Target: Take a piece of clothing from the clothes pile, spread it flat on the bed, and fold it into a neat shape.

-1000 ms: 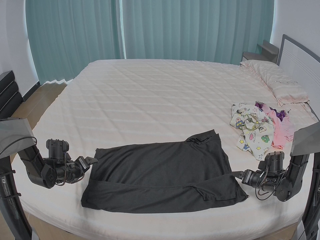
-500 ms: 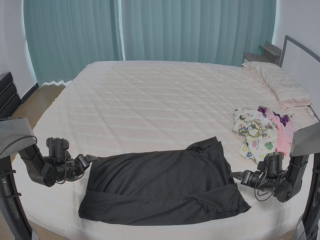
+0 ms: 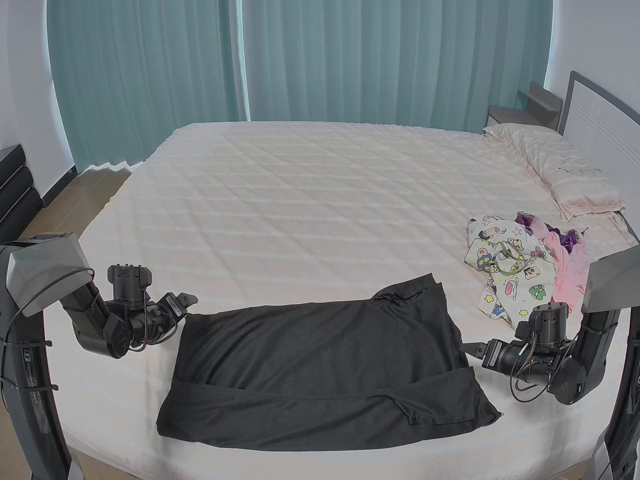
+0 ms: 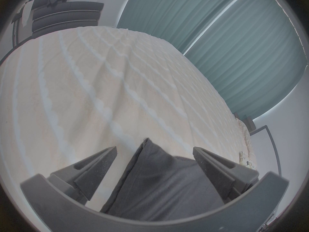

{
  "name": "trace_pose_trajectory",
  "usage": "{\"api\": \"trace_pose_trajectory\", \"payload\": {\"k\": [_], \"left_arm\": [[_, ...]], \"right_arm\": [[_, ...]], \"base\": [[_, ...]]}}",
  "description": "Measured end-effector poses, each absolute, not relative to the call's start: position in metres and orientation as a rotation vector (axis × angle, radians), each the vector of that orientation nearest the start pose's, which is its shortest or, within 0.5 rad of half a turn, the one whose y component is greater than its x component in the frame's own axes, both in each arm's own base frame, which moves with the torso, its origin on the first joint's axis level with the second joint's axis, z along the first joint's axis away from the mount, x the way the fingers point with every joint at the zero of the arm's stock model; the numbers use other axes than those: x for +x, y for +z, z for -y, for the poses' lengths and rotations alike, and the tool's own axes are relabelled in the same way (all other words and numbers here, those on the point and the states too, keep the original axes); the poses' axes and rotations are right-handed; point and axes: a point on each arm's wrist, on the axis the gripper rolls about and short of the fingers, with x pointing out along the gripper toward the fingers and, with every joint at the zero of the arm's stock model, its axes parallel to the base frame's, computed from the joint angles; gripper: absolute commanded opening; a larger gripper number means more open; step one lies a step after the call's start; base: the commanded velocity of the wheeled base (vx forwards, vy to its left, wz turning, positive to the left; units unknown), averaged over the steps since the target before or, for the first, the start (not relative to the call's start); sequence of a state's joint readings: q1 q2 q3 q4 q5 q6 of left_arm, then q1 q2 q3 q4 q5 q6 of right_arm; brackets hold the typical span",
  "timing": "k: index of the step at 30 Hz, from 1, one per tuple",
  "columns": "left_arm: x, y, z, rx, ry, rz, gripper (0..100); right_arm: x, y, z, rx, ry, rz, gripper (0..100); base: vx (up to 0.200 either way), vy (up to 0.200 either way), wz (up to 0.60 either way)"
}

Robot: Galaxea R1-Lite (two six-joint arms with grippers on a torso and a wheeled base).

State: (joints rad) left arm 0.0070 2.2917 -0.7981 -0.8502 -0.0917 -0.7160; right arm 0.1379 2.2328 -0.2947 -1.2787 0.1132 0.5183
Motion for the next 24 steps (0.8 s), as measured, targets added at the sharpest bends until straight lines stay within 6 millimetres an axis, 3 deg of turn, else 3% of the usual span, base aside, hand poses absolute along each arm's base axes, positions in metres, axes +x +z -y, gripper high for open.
{"api": "trace_pose_trajectory", "payload": {"k": [7,14,24], "left_arm": [[0.386,-0.015,0.001,-0.693,0.110,-0.640,100],[0.388,-0.022,0.003,-0.694,0.005,-0.684,100],[0.394,-0.035,0.000,-0.608,-0.012,-0.692,100]], "right_arm": [[0.270,-0.016,-0.040,0.489,0.066,-0.708,100],[0.270,-0.016,-0.042,0.488,0.072,-0.709,100],[0.268,-0.015,-0.043,0.486,0.080,-0.700,100]], "base": [[0.000,0.000,0.00],[0.000,0.000,0.00],[0.000,0.000,0.00]]}}
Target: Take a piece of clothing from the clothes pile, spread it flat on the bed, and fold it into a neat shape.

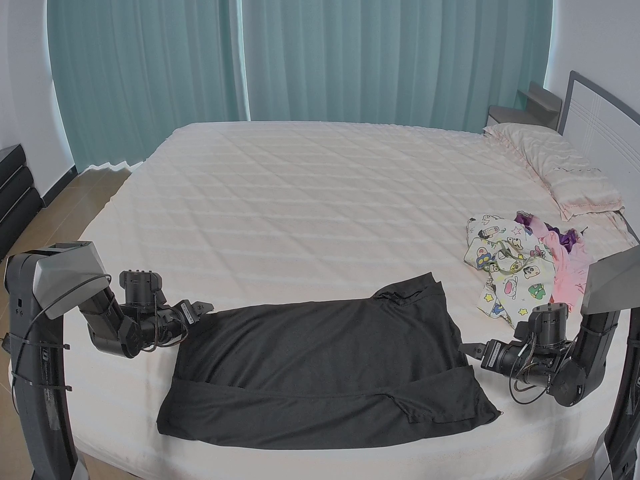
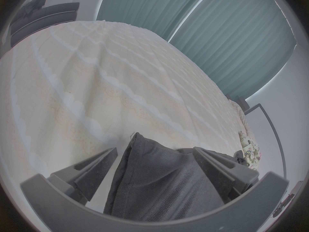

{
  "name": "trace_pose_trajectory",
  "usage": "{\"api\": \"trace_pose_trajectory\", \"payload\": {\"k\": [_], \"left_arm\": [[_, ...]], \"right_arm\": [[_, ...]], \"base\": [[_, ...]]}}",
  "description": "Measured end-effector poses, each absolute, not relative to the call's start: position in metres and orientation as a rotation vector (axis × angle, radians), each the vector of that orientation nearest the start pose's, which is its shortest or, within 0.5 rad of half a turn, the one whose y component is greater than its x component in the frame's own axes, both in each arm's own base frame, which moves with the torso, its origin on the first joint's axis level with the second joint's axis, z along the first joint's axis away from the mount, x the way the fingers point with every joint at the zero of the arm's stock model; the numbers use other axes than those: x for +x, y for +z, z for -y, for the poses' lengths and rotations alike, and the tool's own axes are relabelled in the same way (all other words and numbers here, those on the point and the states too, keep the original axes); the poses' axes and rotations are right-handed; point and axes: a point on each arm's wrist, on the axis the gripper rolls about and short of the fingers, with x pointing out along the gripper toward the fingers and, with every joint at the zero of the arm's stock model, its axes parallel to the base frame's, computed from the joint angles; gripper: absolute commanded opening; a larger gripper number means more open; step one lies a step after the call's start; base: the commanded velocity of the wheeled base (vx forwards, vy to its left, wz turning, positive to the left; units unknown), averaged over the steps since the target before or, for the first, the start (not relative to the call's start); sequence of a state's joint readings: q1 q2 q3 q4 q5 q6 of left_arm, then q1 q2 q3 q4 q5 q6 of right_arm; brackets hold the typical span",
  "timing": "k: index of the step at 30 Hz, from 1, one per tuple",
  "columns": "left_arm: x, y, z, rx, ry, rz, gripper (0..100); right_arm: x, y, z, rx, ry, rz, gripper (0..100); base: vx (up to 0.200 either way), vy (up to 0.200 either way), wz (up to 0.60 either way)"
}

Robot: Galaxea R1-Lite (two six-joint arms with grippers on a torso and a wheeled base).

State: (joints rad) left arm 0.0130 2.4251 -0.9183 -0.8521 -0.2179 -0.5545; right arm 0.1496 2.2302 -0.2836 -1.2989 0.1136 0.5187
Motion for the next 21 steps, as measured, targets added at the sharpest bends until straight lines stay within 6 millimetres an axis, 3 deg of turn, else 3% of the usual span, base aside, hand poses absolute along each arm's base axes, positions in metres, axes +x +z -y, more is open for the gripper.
{"api": "trace_pose_trajectory", "payload": {"k": [1,13,21], "left_arm": [[0.394,-0.036,-0.001,-0.607,-0.011,-0.692,0],[0.402,-0.037,-0.005,-0.602,0.021,-0.591,0],[0.405,-0.031,-0.010,-0.595,0.050,-0.497,0]], "right_arm": [[0.268,-0.015,-0.043,0.485,0.079,-0.703,100],[0.268,-0.013,-0.045,0.484,0.089,-0.694,100],[0.288,-0.004,-0.049,0.491,0.121,-0.622,100]], "base": [[0.000,0.000,0.00],[0.000,0.000,0.00],[0.000,0.000,0.00]]}}
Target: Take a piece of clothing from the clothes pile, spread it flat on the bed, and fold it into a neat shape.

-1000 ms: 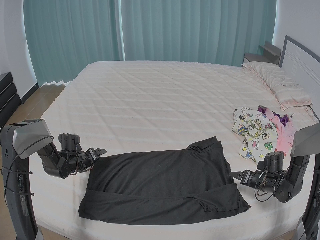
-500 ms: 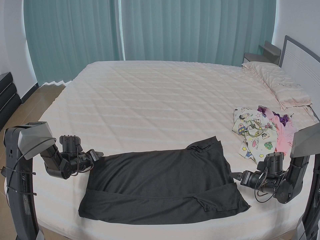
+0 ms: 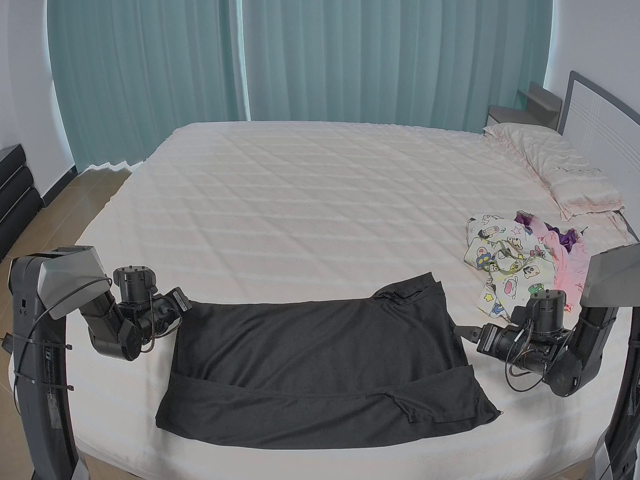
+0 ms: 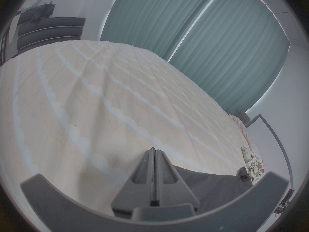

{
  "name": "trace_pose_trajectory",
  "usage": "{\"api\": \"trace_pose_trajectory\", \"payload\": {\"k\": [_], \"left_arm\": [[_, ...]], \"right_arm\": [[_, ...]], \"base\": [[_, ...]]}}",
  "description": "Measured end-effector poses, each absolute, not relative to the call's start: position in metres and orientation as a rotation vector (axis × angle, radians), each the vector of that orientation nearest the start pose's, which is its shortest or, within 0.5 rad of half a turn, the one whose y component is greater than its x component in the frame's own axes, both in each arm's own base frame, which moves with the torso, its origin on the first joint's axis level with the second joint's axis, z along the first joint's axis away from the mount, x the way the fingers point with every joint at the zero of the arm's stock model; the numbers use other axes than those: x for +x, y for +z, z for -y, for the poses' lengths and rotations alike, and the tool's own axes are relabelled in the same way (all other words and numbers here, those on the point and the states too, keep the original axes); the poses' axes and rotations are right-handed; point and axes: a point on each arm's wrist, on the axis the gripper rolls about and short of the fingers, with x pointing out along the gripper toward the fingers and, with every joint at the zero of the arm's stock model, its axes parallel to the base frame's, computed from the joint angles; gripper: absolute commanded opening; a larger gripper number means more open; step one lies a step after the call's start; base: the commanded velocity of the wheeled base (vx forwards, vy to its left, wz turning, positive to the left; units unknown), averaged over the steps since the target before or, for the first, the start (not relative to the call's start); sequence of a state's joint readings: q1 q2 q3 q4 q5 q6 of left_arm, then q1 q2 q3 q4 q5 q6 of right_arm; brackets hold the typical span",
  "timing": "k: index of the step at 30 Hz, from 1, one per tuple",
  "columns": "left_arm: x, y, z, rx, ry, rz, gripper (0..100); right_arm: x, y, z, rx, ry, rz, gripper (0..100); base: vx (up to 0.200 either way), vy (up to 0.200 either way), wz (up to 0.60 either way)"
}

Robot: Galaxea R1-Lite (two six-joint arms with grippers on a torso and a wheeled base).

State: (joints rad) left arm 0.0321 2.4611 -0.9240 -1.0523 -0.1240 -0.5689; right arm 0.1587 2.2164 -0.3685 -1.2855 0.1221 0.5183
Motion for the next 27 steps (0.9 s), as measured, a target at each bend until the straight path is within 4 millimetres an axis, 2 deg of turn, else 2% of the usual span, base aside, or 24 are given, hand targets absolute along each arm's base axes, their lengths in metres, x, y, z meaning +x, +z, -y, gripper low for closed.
{"api": "trace_pose_trajectory", "payload": {"k": [4,14,20,27], "left_arm": [[0.406,-0.029,-0.012,-0.605,0.059,-0.472,0],[0.405,-0.028,-0.013,-0.616,0.070,-0.455,0],[0.403,-0.030,-0.013,-0.620,0.074,-0.460,0],[0.401,-0.031,-0.013,-0.623,0.079,-0.471,0]], "right_arm": [[0.302,-0.001,-0.052,0.491,0.140,-0.606,100],[0.361,0.008,-0.062,0.505,0.221,-0.598,100],[0.393,0.003,-0.066,0.510,0.249,-0.611,100],[0.427,-0.012,-0.065,0.517,0.246,-0.621,100]], "base": [[0.000,0.000,0.00],[0.000,0.000,0.00],[0.000,0.000,0.00],[0.000,0.000,0.00]]}}
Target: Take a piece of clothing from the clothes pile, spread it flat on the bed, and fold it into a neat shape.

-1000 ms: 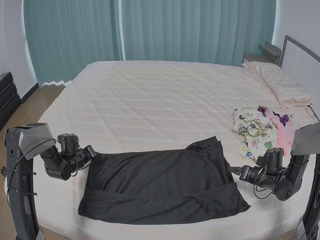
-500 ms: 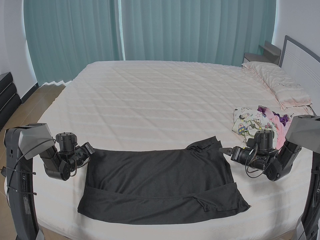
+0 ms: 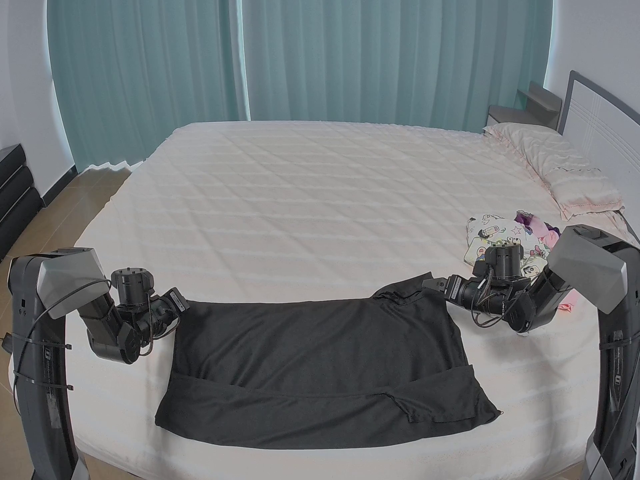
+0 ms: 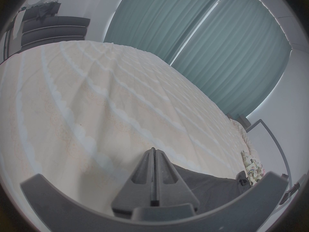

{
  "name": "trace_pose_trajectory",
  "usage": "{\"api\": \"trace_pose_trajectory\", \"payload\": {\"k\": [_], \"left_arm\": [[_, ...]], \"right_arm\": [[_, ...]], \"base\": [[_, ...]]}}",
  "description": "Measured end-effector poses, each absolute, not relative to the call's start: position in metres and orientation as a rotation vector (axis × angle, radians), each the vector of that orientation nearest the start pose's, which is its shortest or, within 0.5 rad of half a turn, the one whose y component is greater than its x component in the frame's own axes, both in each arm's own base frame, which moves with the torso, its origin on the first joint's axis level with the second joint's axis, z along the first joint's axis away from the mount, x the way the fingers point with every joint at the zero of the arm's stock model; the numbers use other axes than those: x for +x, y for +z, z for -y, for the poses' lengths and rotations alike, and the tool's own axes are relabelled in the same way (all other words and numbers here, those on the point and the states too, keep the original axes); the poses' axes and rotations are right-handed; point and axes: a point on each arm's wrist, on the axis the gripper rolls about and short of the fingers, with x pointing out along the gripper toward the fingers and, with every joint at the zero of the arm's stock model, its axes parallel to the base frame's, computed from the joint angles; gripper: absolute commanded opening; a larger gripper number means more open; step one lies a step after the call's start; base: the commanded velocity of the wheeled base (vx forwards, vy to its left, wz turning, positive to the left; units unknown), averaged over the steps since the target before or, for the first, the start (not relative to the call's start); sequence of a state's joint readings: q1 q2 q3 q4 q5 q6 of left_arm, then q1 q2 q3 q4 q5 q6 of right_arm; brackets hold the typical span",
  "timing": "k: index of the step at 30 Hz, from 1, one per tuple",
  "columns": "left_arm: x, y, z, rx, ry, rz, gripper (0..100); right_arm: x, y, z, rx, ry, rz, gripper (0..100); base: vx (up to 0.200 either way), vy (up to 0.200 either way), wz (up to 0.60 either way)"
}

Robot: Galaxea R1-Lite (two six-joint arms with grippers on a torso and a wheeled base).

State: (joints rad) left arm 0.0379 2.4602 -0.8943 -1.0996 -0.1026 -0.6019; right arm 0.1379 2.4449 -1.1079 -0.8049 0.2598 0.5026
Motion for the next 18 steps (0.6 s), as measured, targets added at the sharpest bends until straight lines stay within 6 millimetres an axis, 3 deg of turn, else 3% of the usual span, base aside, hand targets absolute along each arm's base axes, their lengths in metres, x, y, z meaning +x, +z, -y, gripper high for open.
{"api": "trace_pose_trajectory", "payload": {"k": [5,6,11,18], "left_arm": [[0.399,-0.032,-0.013,-0.640,0.084,-0.476,0],[0.399,-0.032,-0.013,-0.648,0.086,-0.475,0],[0.399,-0.031,-0.013,-0.658,0.090,-0.473,0],[0.399,-0.031,-0.014,-0.660,0.092,-0.470,0]], "right_arm": [[0.441,-0.025,-0.063,0.527,0.232,-0.646,100],[0.443,-0.028,-0.063,0.528,0.230,-0.649,0],[0.452,-0.035,-0.063,0.548,0.223,-0.640,0],[0.458,-0.030,-0.060,0.615,0.204,-0.605,0]], "base": [[0.000,0.000,0.00],[0.000,0.000,0.00],[0.000,0.000,0.00],[0.000,0.000,0.00]]}}
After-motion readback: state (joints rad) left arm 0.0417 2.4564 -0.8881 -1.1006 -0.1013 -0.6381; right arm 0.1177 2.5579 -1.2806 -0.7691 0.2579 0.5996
